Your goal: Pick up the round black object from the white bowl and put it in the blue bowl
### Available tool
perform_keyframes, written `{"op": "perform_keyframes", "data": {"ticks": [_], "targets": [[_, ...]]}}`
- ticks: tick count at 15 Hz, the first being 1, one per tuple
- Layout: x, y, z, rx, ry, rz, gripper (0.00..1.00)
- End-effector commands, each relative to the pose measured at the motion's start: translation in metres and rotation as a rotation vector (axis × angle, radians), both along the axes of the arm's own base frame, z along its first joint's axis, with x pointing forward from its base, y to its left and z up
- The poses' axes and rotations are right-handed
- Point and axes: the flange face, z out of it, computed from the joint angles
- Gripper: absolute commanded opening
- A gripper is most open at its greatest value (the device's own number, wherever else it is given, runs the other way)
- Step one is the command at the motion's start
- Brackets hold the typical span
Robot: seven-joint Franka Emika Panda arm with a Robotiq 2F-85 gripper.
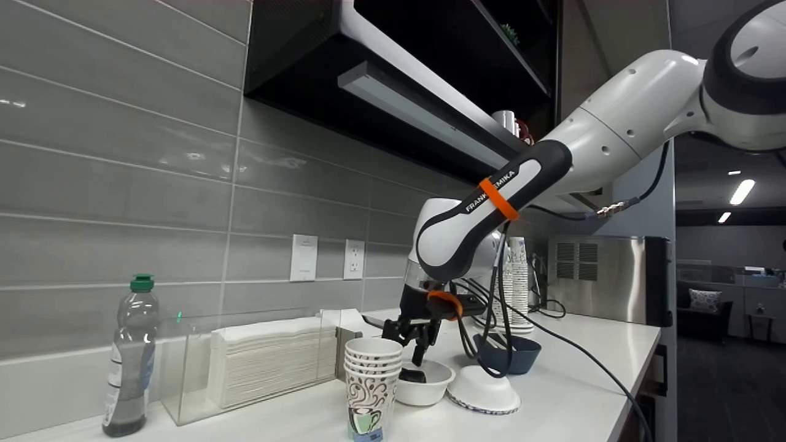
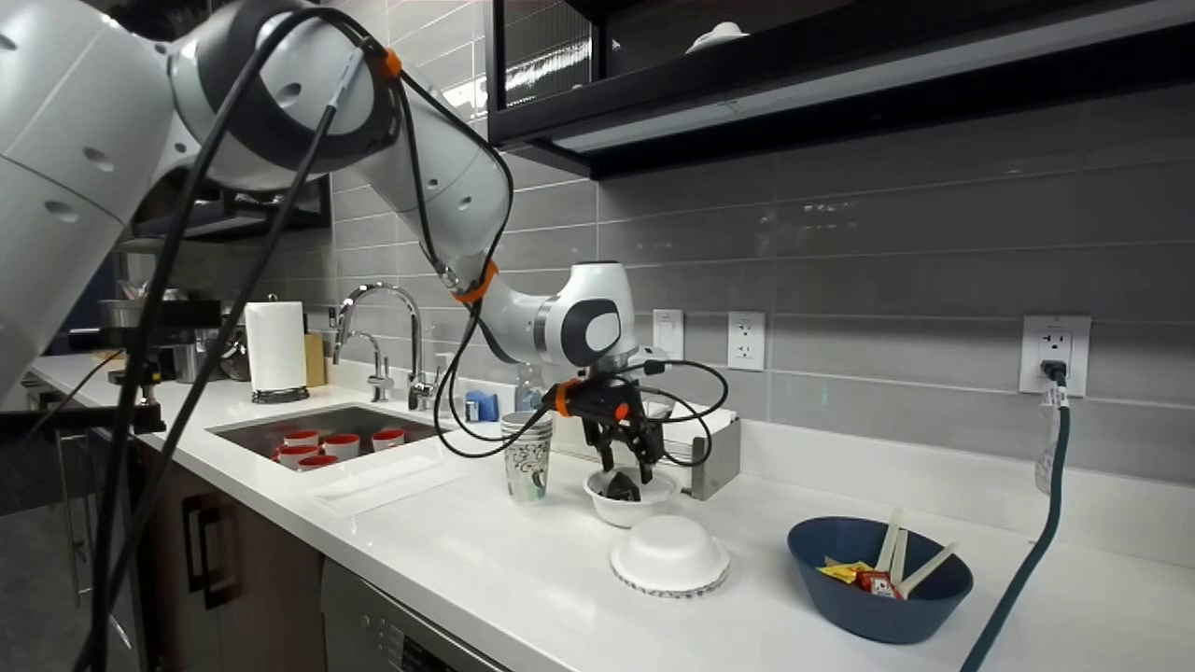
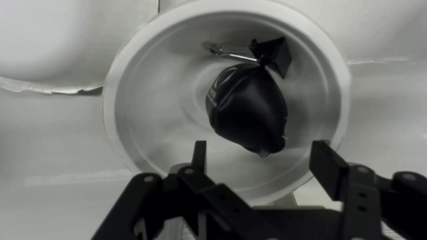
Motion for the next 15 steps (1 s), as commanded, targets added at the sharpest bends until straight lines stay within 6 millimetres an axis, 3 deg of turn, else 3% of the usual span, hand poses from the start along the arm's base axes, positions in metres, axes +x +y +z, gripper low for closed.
{"op": "perform_keyframes", "data": {"ticks": [1,9,12,15], "targets": [[-0.004,-0.003,0.002,0.008,0.028,-0.007,0.61],[-0.006,-0.005,0.001,0.001,0.034,-0.017,0.04],[-0.012,-0.006,0.019,0.016,0.008,-0.020,0.00],[-0.025,-0.019,0.056,0.038,-0.047,-0.038,0.01]]}}
